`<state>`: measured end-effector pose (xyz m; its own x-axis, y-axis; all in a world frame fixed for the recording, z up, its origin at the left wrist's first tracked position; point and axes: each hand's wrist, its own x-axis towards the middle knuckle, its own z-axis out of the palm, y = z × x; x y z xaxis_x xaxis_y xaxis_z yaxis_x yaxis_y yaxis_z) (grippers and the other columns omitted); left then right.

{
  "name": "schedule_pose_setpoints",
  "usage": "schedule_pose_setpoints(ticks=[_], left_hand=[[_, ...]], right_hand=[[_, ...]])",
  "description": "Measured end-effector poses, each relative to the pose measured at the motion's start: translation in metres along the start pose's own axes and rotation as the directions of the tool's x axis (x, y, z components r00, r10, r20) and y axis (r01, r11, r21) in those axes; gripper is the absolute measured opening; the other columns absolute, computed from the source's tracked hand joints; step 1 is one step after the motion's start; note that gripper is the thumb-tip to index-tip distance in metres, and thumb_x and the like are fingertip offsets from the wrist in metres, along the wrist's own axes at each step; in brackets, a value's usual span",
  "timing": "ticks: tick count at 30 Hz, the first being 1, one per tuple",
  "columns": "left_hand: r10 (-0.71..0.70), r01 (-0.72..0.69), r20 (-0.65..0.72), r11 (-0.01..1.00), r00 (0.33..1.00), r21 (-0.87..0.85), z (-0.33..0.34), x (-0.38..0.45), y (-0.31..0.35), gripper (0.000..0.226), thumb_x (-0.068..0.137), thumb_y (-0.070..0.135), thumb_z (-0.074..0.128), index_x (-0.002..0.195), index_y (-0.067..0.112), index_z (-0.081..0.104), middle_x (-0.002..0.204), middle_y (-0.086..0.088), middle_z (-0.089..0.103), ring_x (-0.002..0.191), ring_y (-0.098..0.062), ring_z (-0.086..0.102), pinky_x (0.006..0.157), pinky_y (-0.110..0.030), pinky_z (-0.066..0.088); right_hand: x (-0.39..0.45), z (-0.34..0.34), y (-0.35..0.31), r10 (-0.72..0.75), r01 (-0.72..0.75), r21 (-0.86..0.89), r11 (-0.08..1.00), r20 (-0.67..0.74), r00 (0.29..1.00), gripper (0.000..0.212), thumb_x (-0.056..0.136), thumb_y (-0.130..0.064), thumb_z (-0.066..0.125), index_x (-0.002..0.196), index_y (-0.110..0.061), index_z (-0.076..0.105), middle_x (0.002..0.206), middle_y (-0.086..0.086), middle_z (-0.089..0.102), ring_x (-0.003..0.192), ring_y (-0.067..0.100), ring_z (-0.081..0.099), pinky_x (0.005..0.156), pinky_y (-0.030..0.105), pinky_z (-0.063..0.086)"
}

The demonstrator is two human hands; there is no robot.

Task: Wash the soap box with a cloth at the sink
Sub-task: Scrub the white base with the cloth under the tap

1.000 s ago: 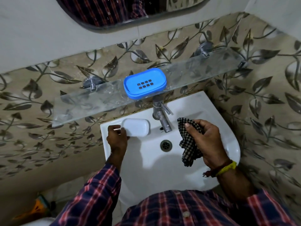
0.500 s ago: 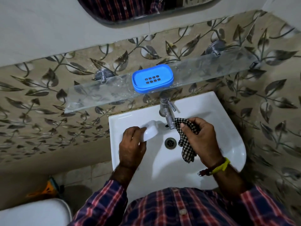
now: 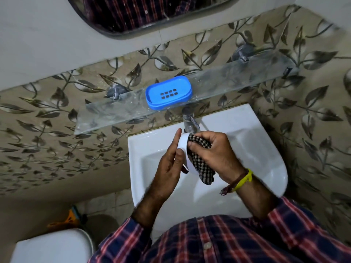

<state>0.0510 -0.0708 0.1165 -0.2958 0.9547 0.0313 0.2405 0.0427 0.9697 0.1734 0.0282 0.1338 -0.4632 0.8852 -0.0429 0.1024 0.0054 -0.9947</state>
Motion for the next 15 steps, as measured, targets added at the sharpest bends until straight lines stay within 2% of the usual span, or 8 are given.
schedule_pose_setpoints(ticks=[1, 2, 3, 4, 6, 8, 12, 15], left_hand=[[0.011, -0.010, 0.017, 1.000, 1.000, -0.029, 0.001, 0.000, 0.001, 0.062, 0.104, 0.058, 0.034, 0.158, 0.031, 0.022, 0.108, 0.026, 0.070, 0.098, 0.003, 0.065, 0.083, -0.022, 0.056], [0.022, -0.020, 0.022, 0.997, 1.000, -0.076, 0.002, 0.001, 0.003, 0.064, 0.103, 0.058, 0.032, 0.159, 0.028, 0.022, 0.127, 0.025, 0.065, 0.117, 0.002, 0.061, 0.093, -0.020, 0.052], [0.028, -0.025, 0.018, 0.991, 0.999, -0.129, 0.005, 0.002, 0.004, 0.065, 0.103, 0.055, 0.031, 0.159, 0.024, 0.024, 0.142, 0.019, 0.058, 0.131, -0.004, 0.055, 0.102, -0.020, 0.047], [0.025, -0.023, 0.008, 0.983, 1.000, -0.184, 0.008, 0.003, 0.006, 0.063, 0.103, 0.052, 0.030, 0.158, 0.022, 0.027, 0.148, 0.011, 0.055, 0.137, -0.011, 0.052, 0.106, -0.023, 0.045], [-0.026, 0.013, -0.037, 0.955, 0.999, -0.297, 0.015, 0.007, 0.012, 0.058, 0.103, 0.050, 0.028, 0.154, 0.022, 0.034, 0.145, -0.006, 0.058, 0.135, -0.025, 0.055, 0.109, -0.036, 0.047], [-0.085, 0.042, -0.097, 0.925, 0.992, -0.378, 0.018, 0.012, 0.017, 0.058, 0.102, 0.052, 0.027, 0.151, 0.021, 0.038, 0.139, -0.018, 0.061, 0.131, -0.033, 0.058, 0.107, -0.043, 0.049], [-0.110, 0.063, -0.084, 0.898, 0.990, -0.435, 0.011, 0.019, 0.021, 0.059, 0.102, 0.055, 0.027, 0.146, 0.019, 0.043, 0.127, -0.020, 0.068, 0.121, -0.036, 0.064, 0.095, -0.041, 0.056], [-0.110, 0.074, -0.059, 0.901, 0.992, -0.428, 0.012, 0.016, 0.017, 0.059, 0.102, 0.052, 0.030, 0.143, 0.013, 0.044, 0.128, -0.017, 0.067, 0.122, -0.034, 0.064, 0.096, -0.039, 0.055]], right_hand=[[0.002, -0.002, -0.002, 0.050, -0.051, 0.078, 0.996, 0.021, 0.999, 0.009, 0.083, -0.012, 0.077, 0.092, -0.013, 0.077, 0.087, 0.004, 0.078, 0.077, 0.008, 0.070, 0.077, 0.031, 0.059], [0.002, -0.004, -0.004, 0.098, -0.104, 0.143, 0.984, 0.047, 0.994, 0.009, 0.084, -0.012, 0.077, 0.093, -0.011, 0.077, 0.089, 0.009, 0.078, 0.077, 0.012, 0.070, 0.078, 0.035, 0.058], [0.002, -0.005, -0.006, 0.141, -0.155, 0.199, 0.968, 0.081, 0.987, 0.010, 0.085, -0.013, 0.076, 0.093, -0.008, 0.076, 0.090, 0.012, 0.078, 0.077, 0.016, 0.069, 0.078, 0.037, 0.058], [0.001, -0.005, -0.008, 0.176, -0.201, 0.249, 0.948, 0.119, 0.977, 0.011, 0.086, -0.014, 0.075, 0.094, -0.007, 0.076, 0.088, 0.014, 0.077, 0.076, 0.018, 0.068, 0.077, 0.038, 0.057], [-0.001, -0.003, -0.013, 0.207, -0.262, 0.314, 0.913, 0.197, 0.958, 0.008, 0.088, -0.014, 0.073, 0.091, -0.007, 0.075, 0.080, 0.009, 0.073, 0.070, 0.018, 0.066, 0.068, 0.035, 0.057], [-0.003, -0.001, -0.018, 0.172, -0.251, 0.315, 0.915, 0.260, 0.950, 0.006, 0.090, -0.009, 0.070, 0.092, -0.010, 0.075, 0.080, 0.009, 0.071, 0.070, 0.019, 0.065, 0.063, 0.032, 0.057], [-0.006, 0.000, -0.024, 0.075, -0.165, 0.222, 0.961, 0.364, 0.928, 0.011, 0.091, 0.000, 0.065, 0.099, -0.004, 0.072, 0.085, 0.005, 0.074, 0.077, 0.012, 0.069, 0.069, 0.023, 0.055], [-0.005, -0.002, -0.029, 0.089, -0.155, 0.200, 0.967, 0.303, 0.949, 0.009, 0.090, -0.001, 0.067, 0.094, -0.006, 0.074, 0.083, 0.006, 0.075, 0.075, 0.012, 0.069, 0.071, 0.025, 0.057]])
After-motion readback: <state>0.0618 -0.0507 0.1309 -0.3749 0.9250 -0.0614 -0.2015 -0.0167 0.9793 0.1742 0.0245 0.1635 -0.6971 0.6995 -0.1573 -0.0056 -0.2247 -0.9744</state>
